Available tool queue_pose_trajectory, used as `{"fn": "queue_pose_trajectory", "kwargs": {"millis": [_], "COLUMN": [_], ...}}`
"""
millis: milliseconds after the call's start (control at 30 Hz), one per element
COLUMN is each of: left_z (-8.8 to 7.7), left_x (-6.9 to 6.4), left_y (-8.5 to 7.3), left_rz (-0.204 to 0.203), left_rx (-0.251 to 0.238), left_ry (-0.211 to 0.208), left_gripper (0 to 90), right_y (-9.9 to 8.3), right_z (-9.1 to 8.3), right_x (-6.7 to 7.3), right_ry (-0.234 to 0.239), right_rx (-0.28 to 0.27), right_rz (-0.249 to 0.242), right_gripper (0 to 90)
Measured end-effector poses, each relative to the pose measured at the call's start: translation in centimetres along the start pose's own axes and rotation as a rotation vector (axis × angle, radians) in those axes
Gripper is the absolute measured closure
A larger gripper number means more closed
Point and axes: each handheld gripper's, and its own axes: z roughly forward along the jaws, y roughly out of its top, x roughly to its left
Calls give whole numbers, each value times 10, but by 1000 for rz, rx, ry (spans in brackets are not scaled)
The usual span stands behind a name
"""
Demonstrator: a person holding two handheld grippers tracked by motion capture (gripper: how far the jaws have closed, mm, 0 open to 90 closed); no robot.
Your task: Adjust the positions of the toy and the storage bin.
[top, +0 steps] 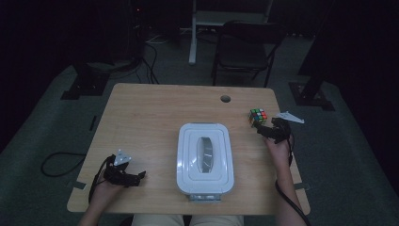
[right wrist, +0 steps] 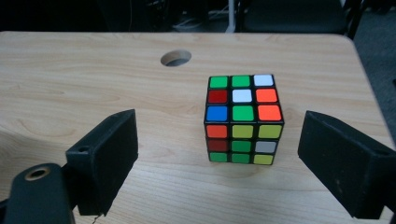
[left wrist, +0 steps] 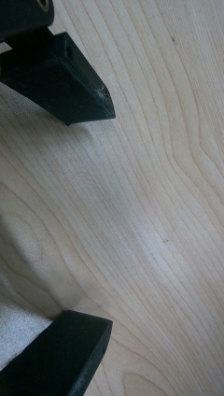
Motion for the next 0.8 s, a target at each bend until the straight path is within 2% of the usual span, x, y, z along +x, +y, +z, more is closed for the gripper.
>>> {"fn": "queue_pose_trajectory", "kwargs": {"millis": [100,267,400,567,633,700,800], "left_z": [0,0,0,0,0,0,0], "left_x": [0,0,0,0,0,0,0], "left_y": [0,0,0,0,0,0,0], "left_rz": [-9,-11,-11,-11,-12,-11,-11], "left_rx": [0,2,3,3,3,3,3], "left_ry": [10,14,13,14,13,14,14], "left_gripper": [33,26,26,26,26,26,26], "right_y": [0,2,4,12,12,12,10], "right_z": [6,19,29,43,48,51,63], "right_x": [-2,-8,-16,-17,-17,-17,-14], "right_ry": [-11,-44,-68,-86,-77,-77,-101], "right_rx": [6,37,49,97,102,113,157], "right_rz": [20,14,49,32,52,48,18], "right_gripper": [121,117,117,117,117,117,117]}}
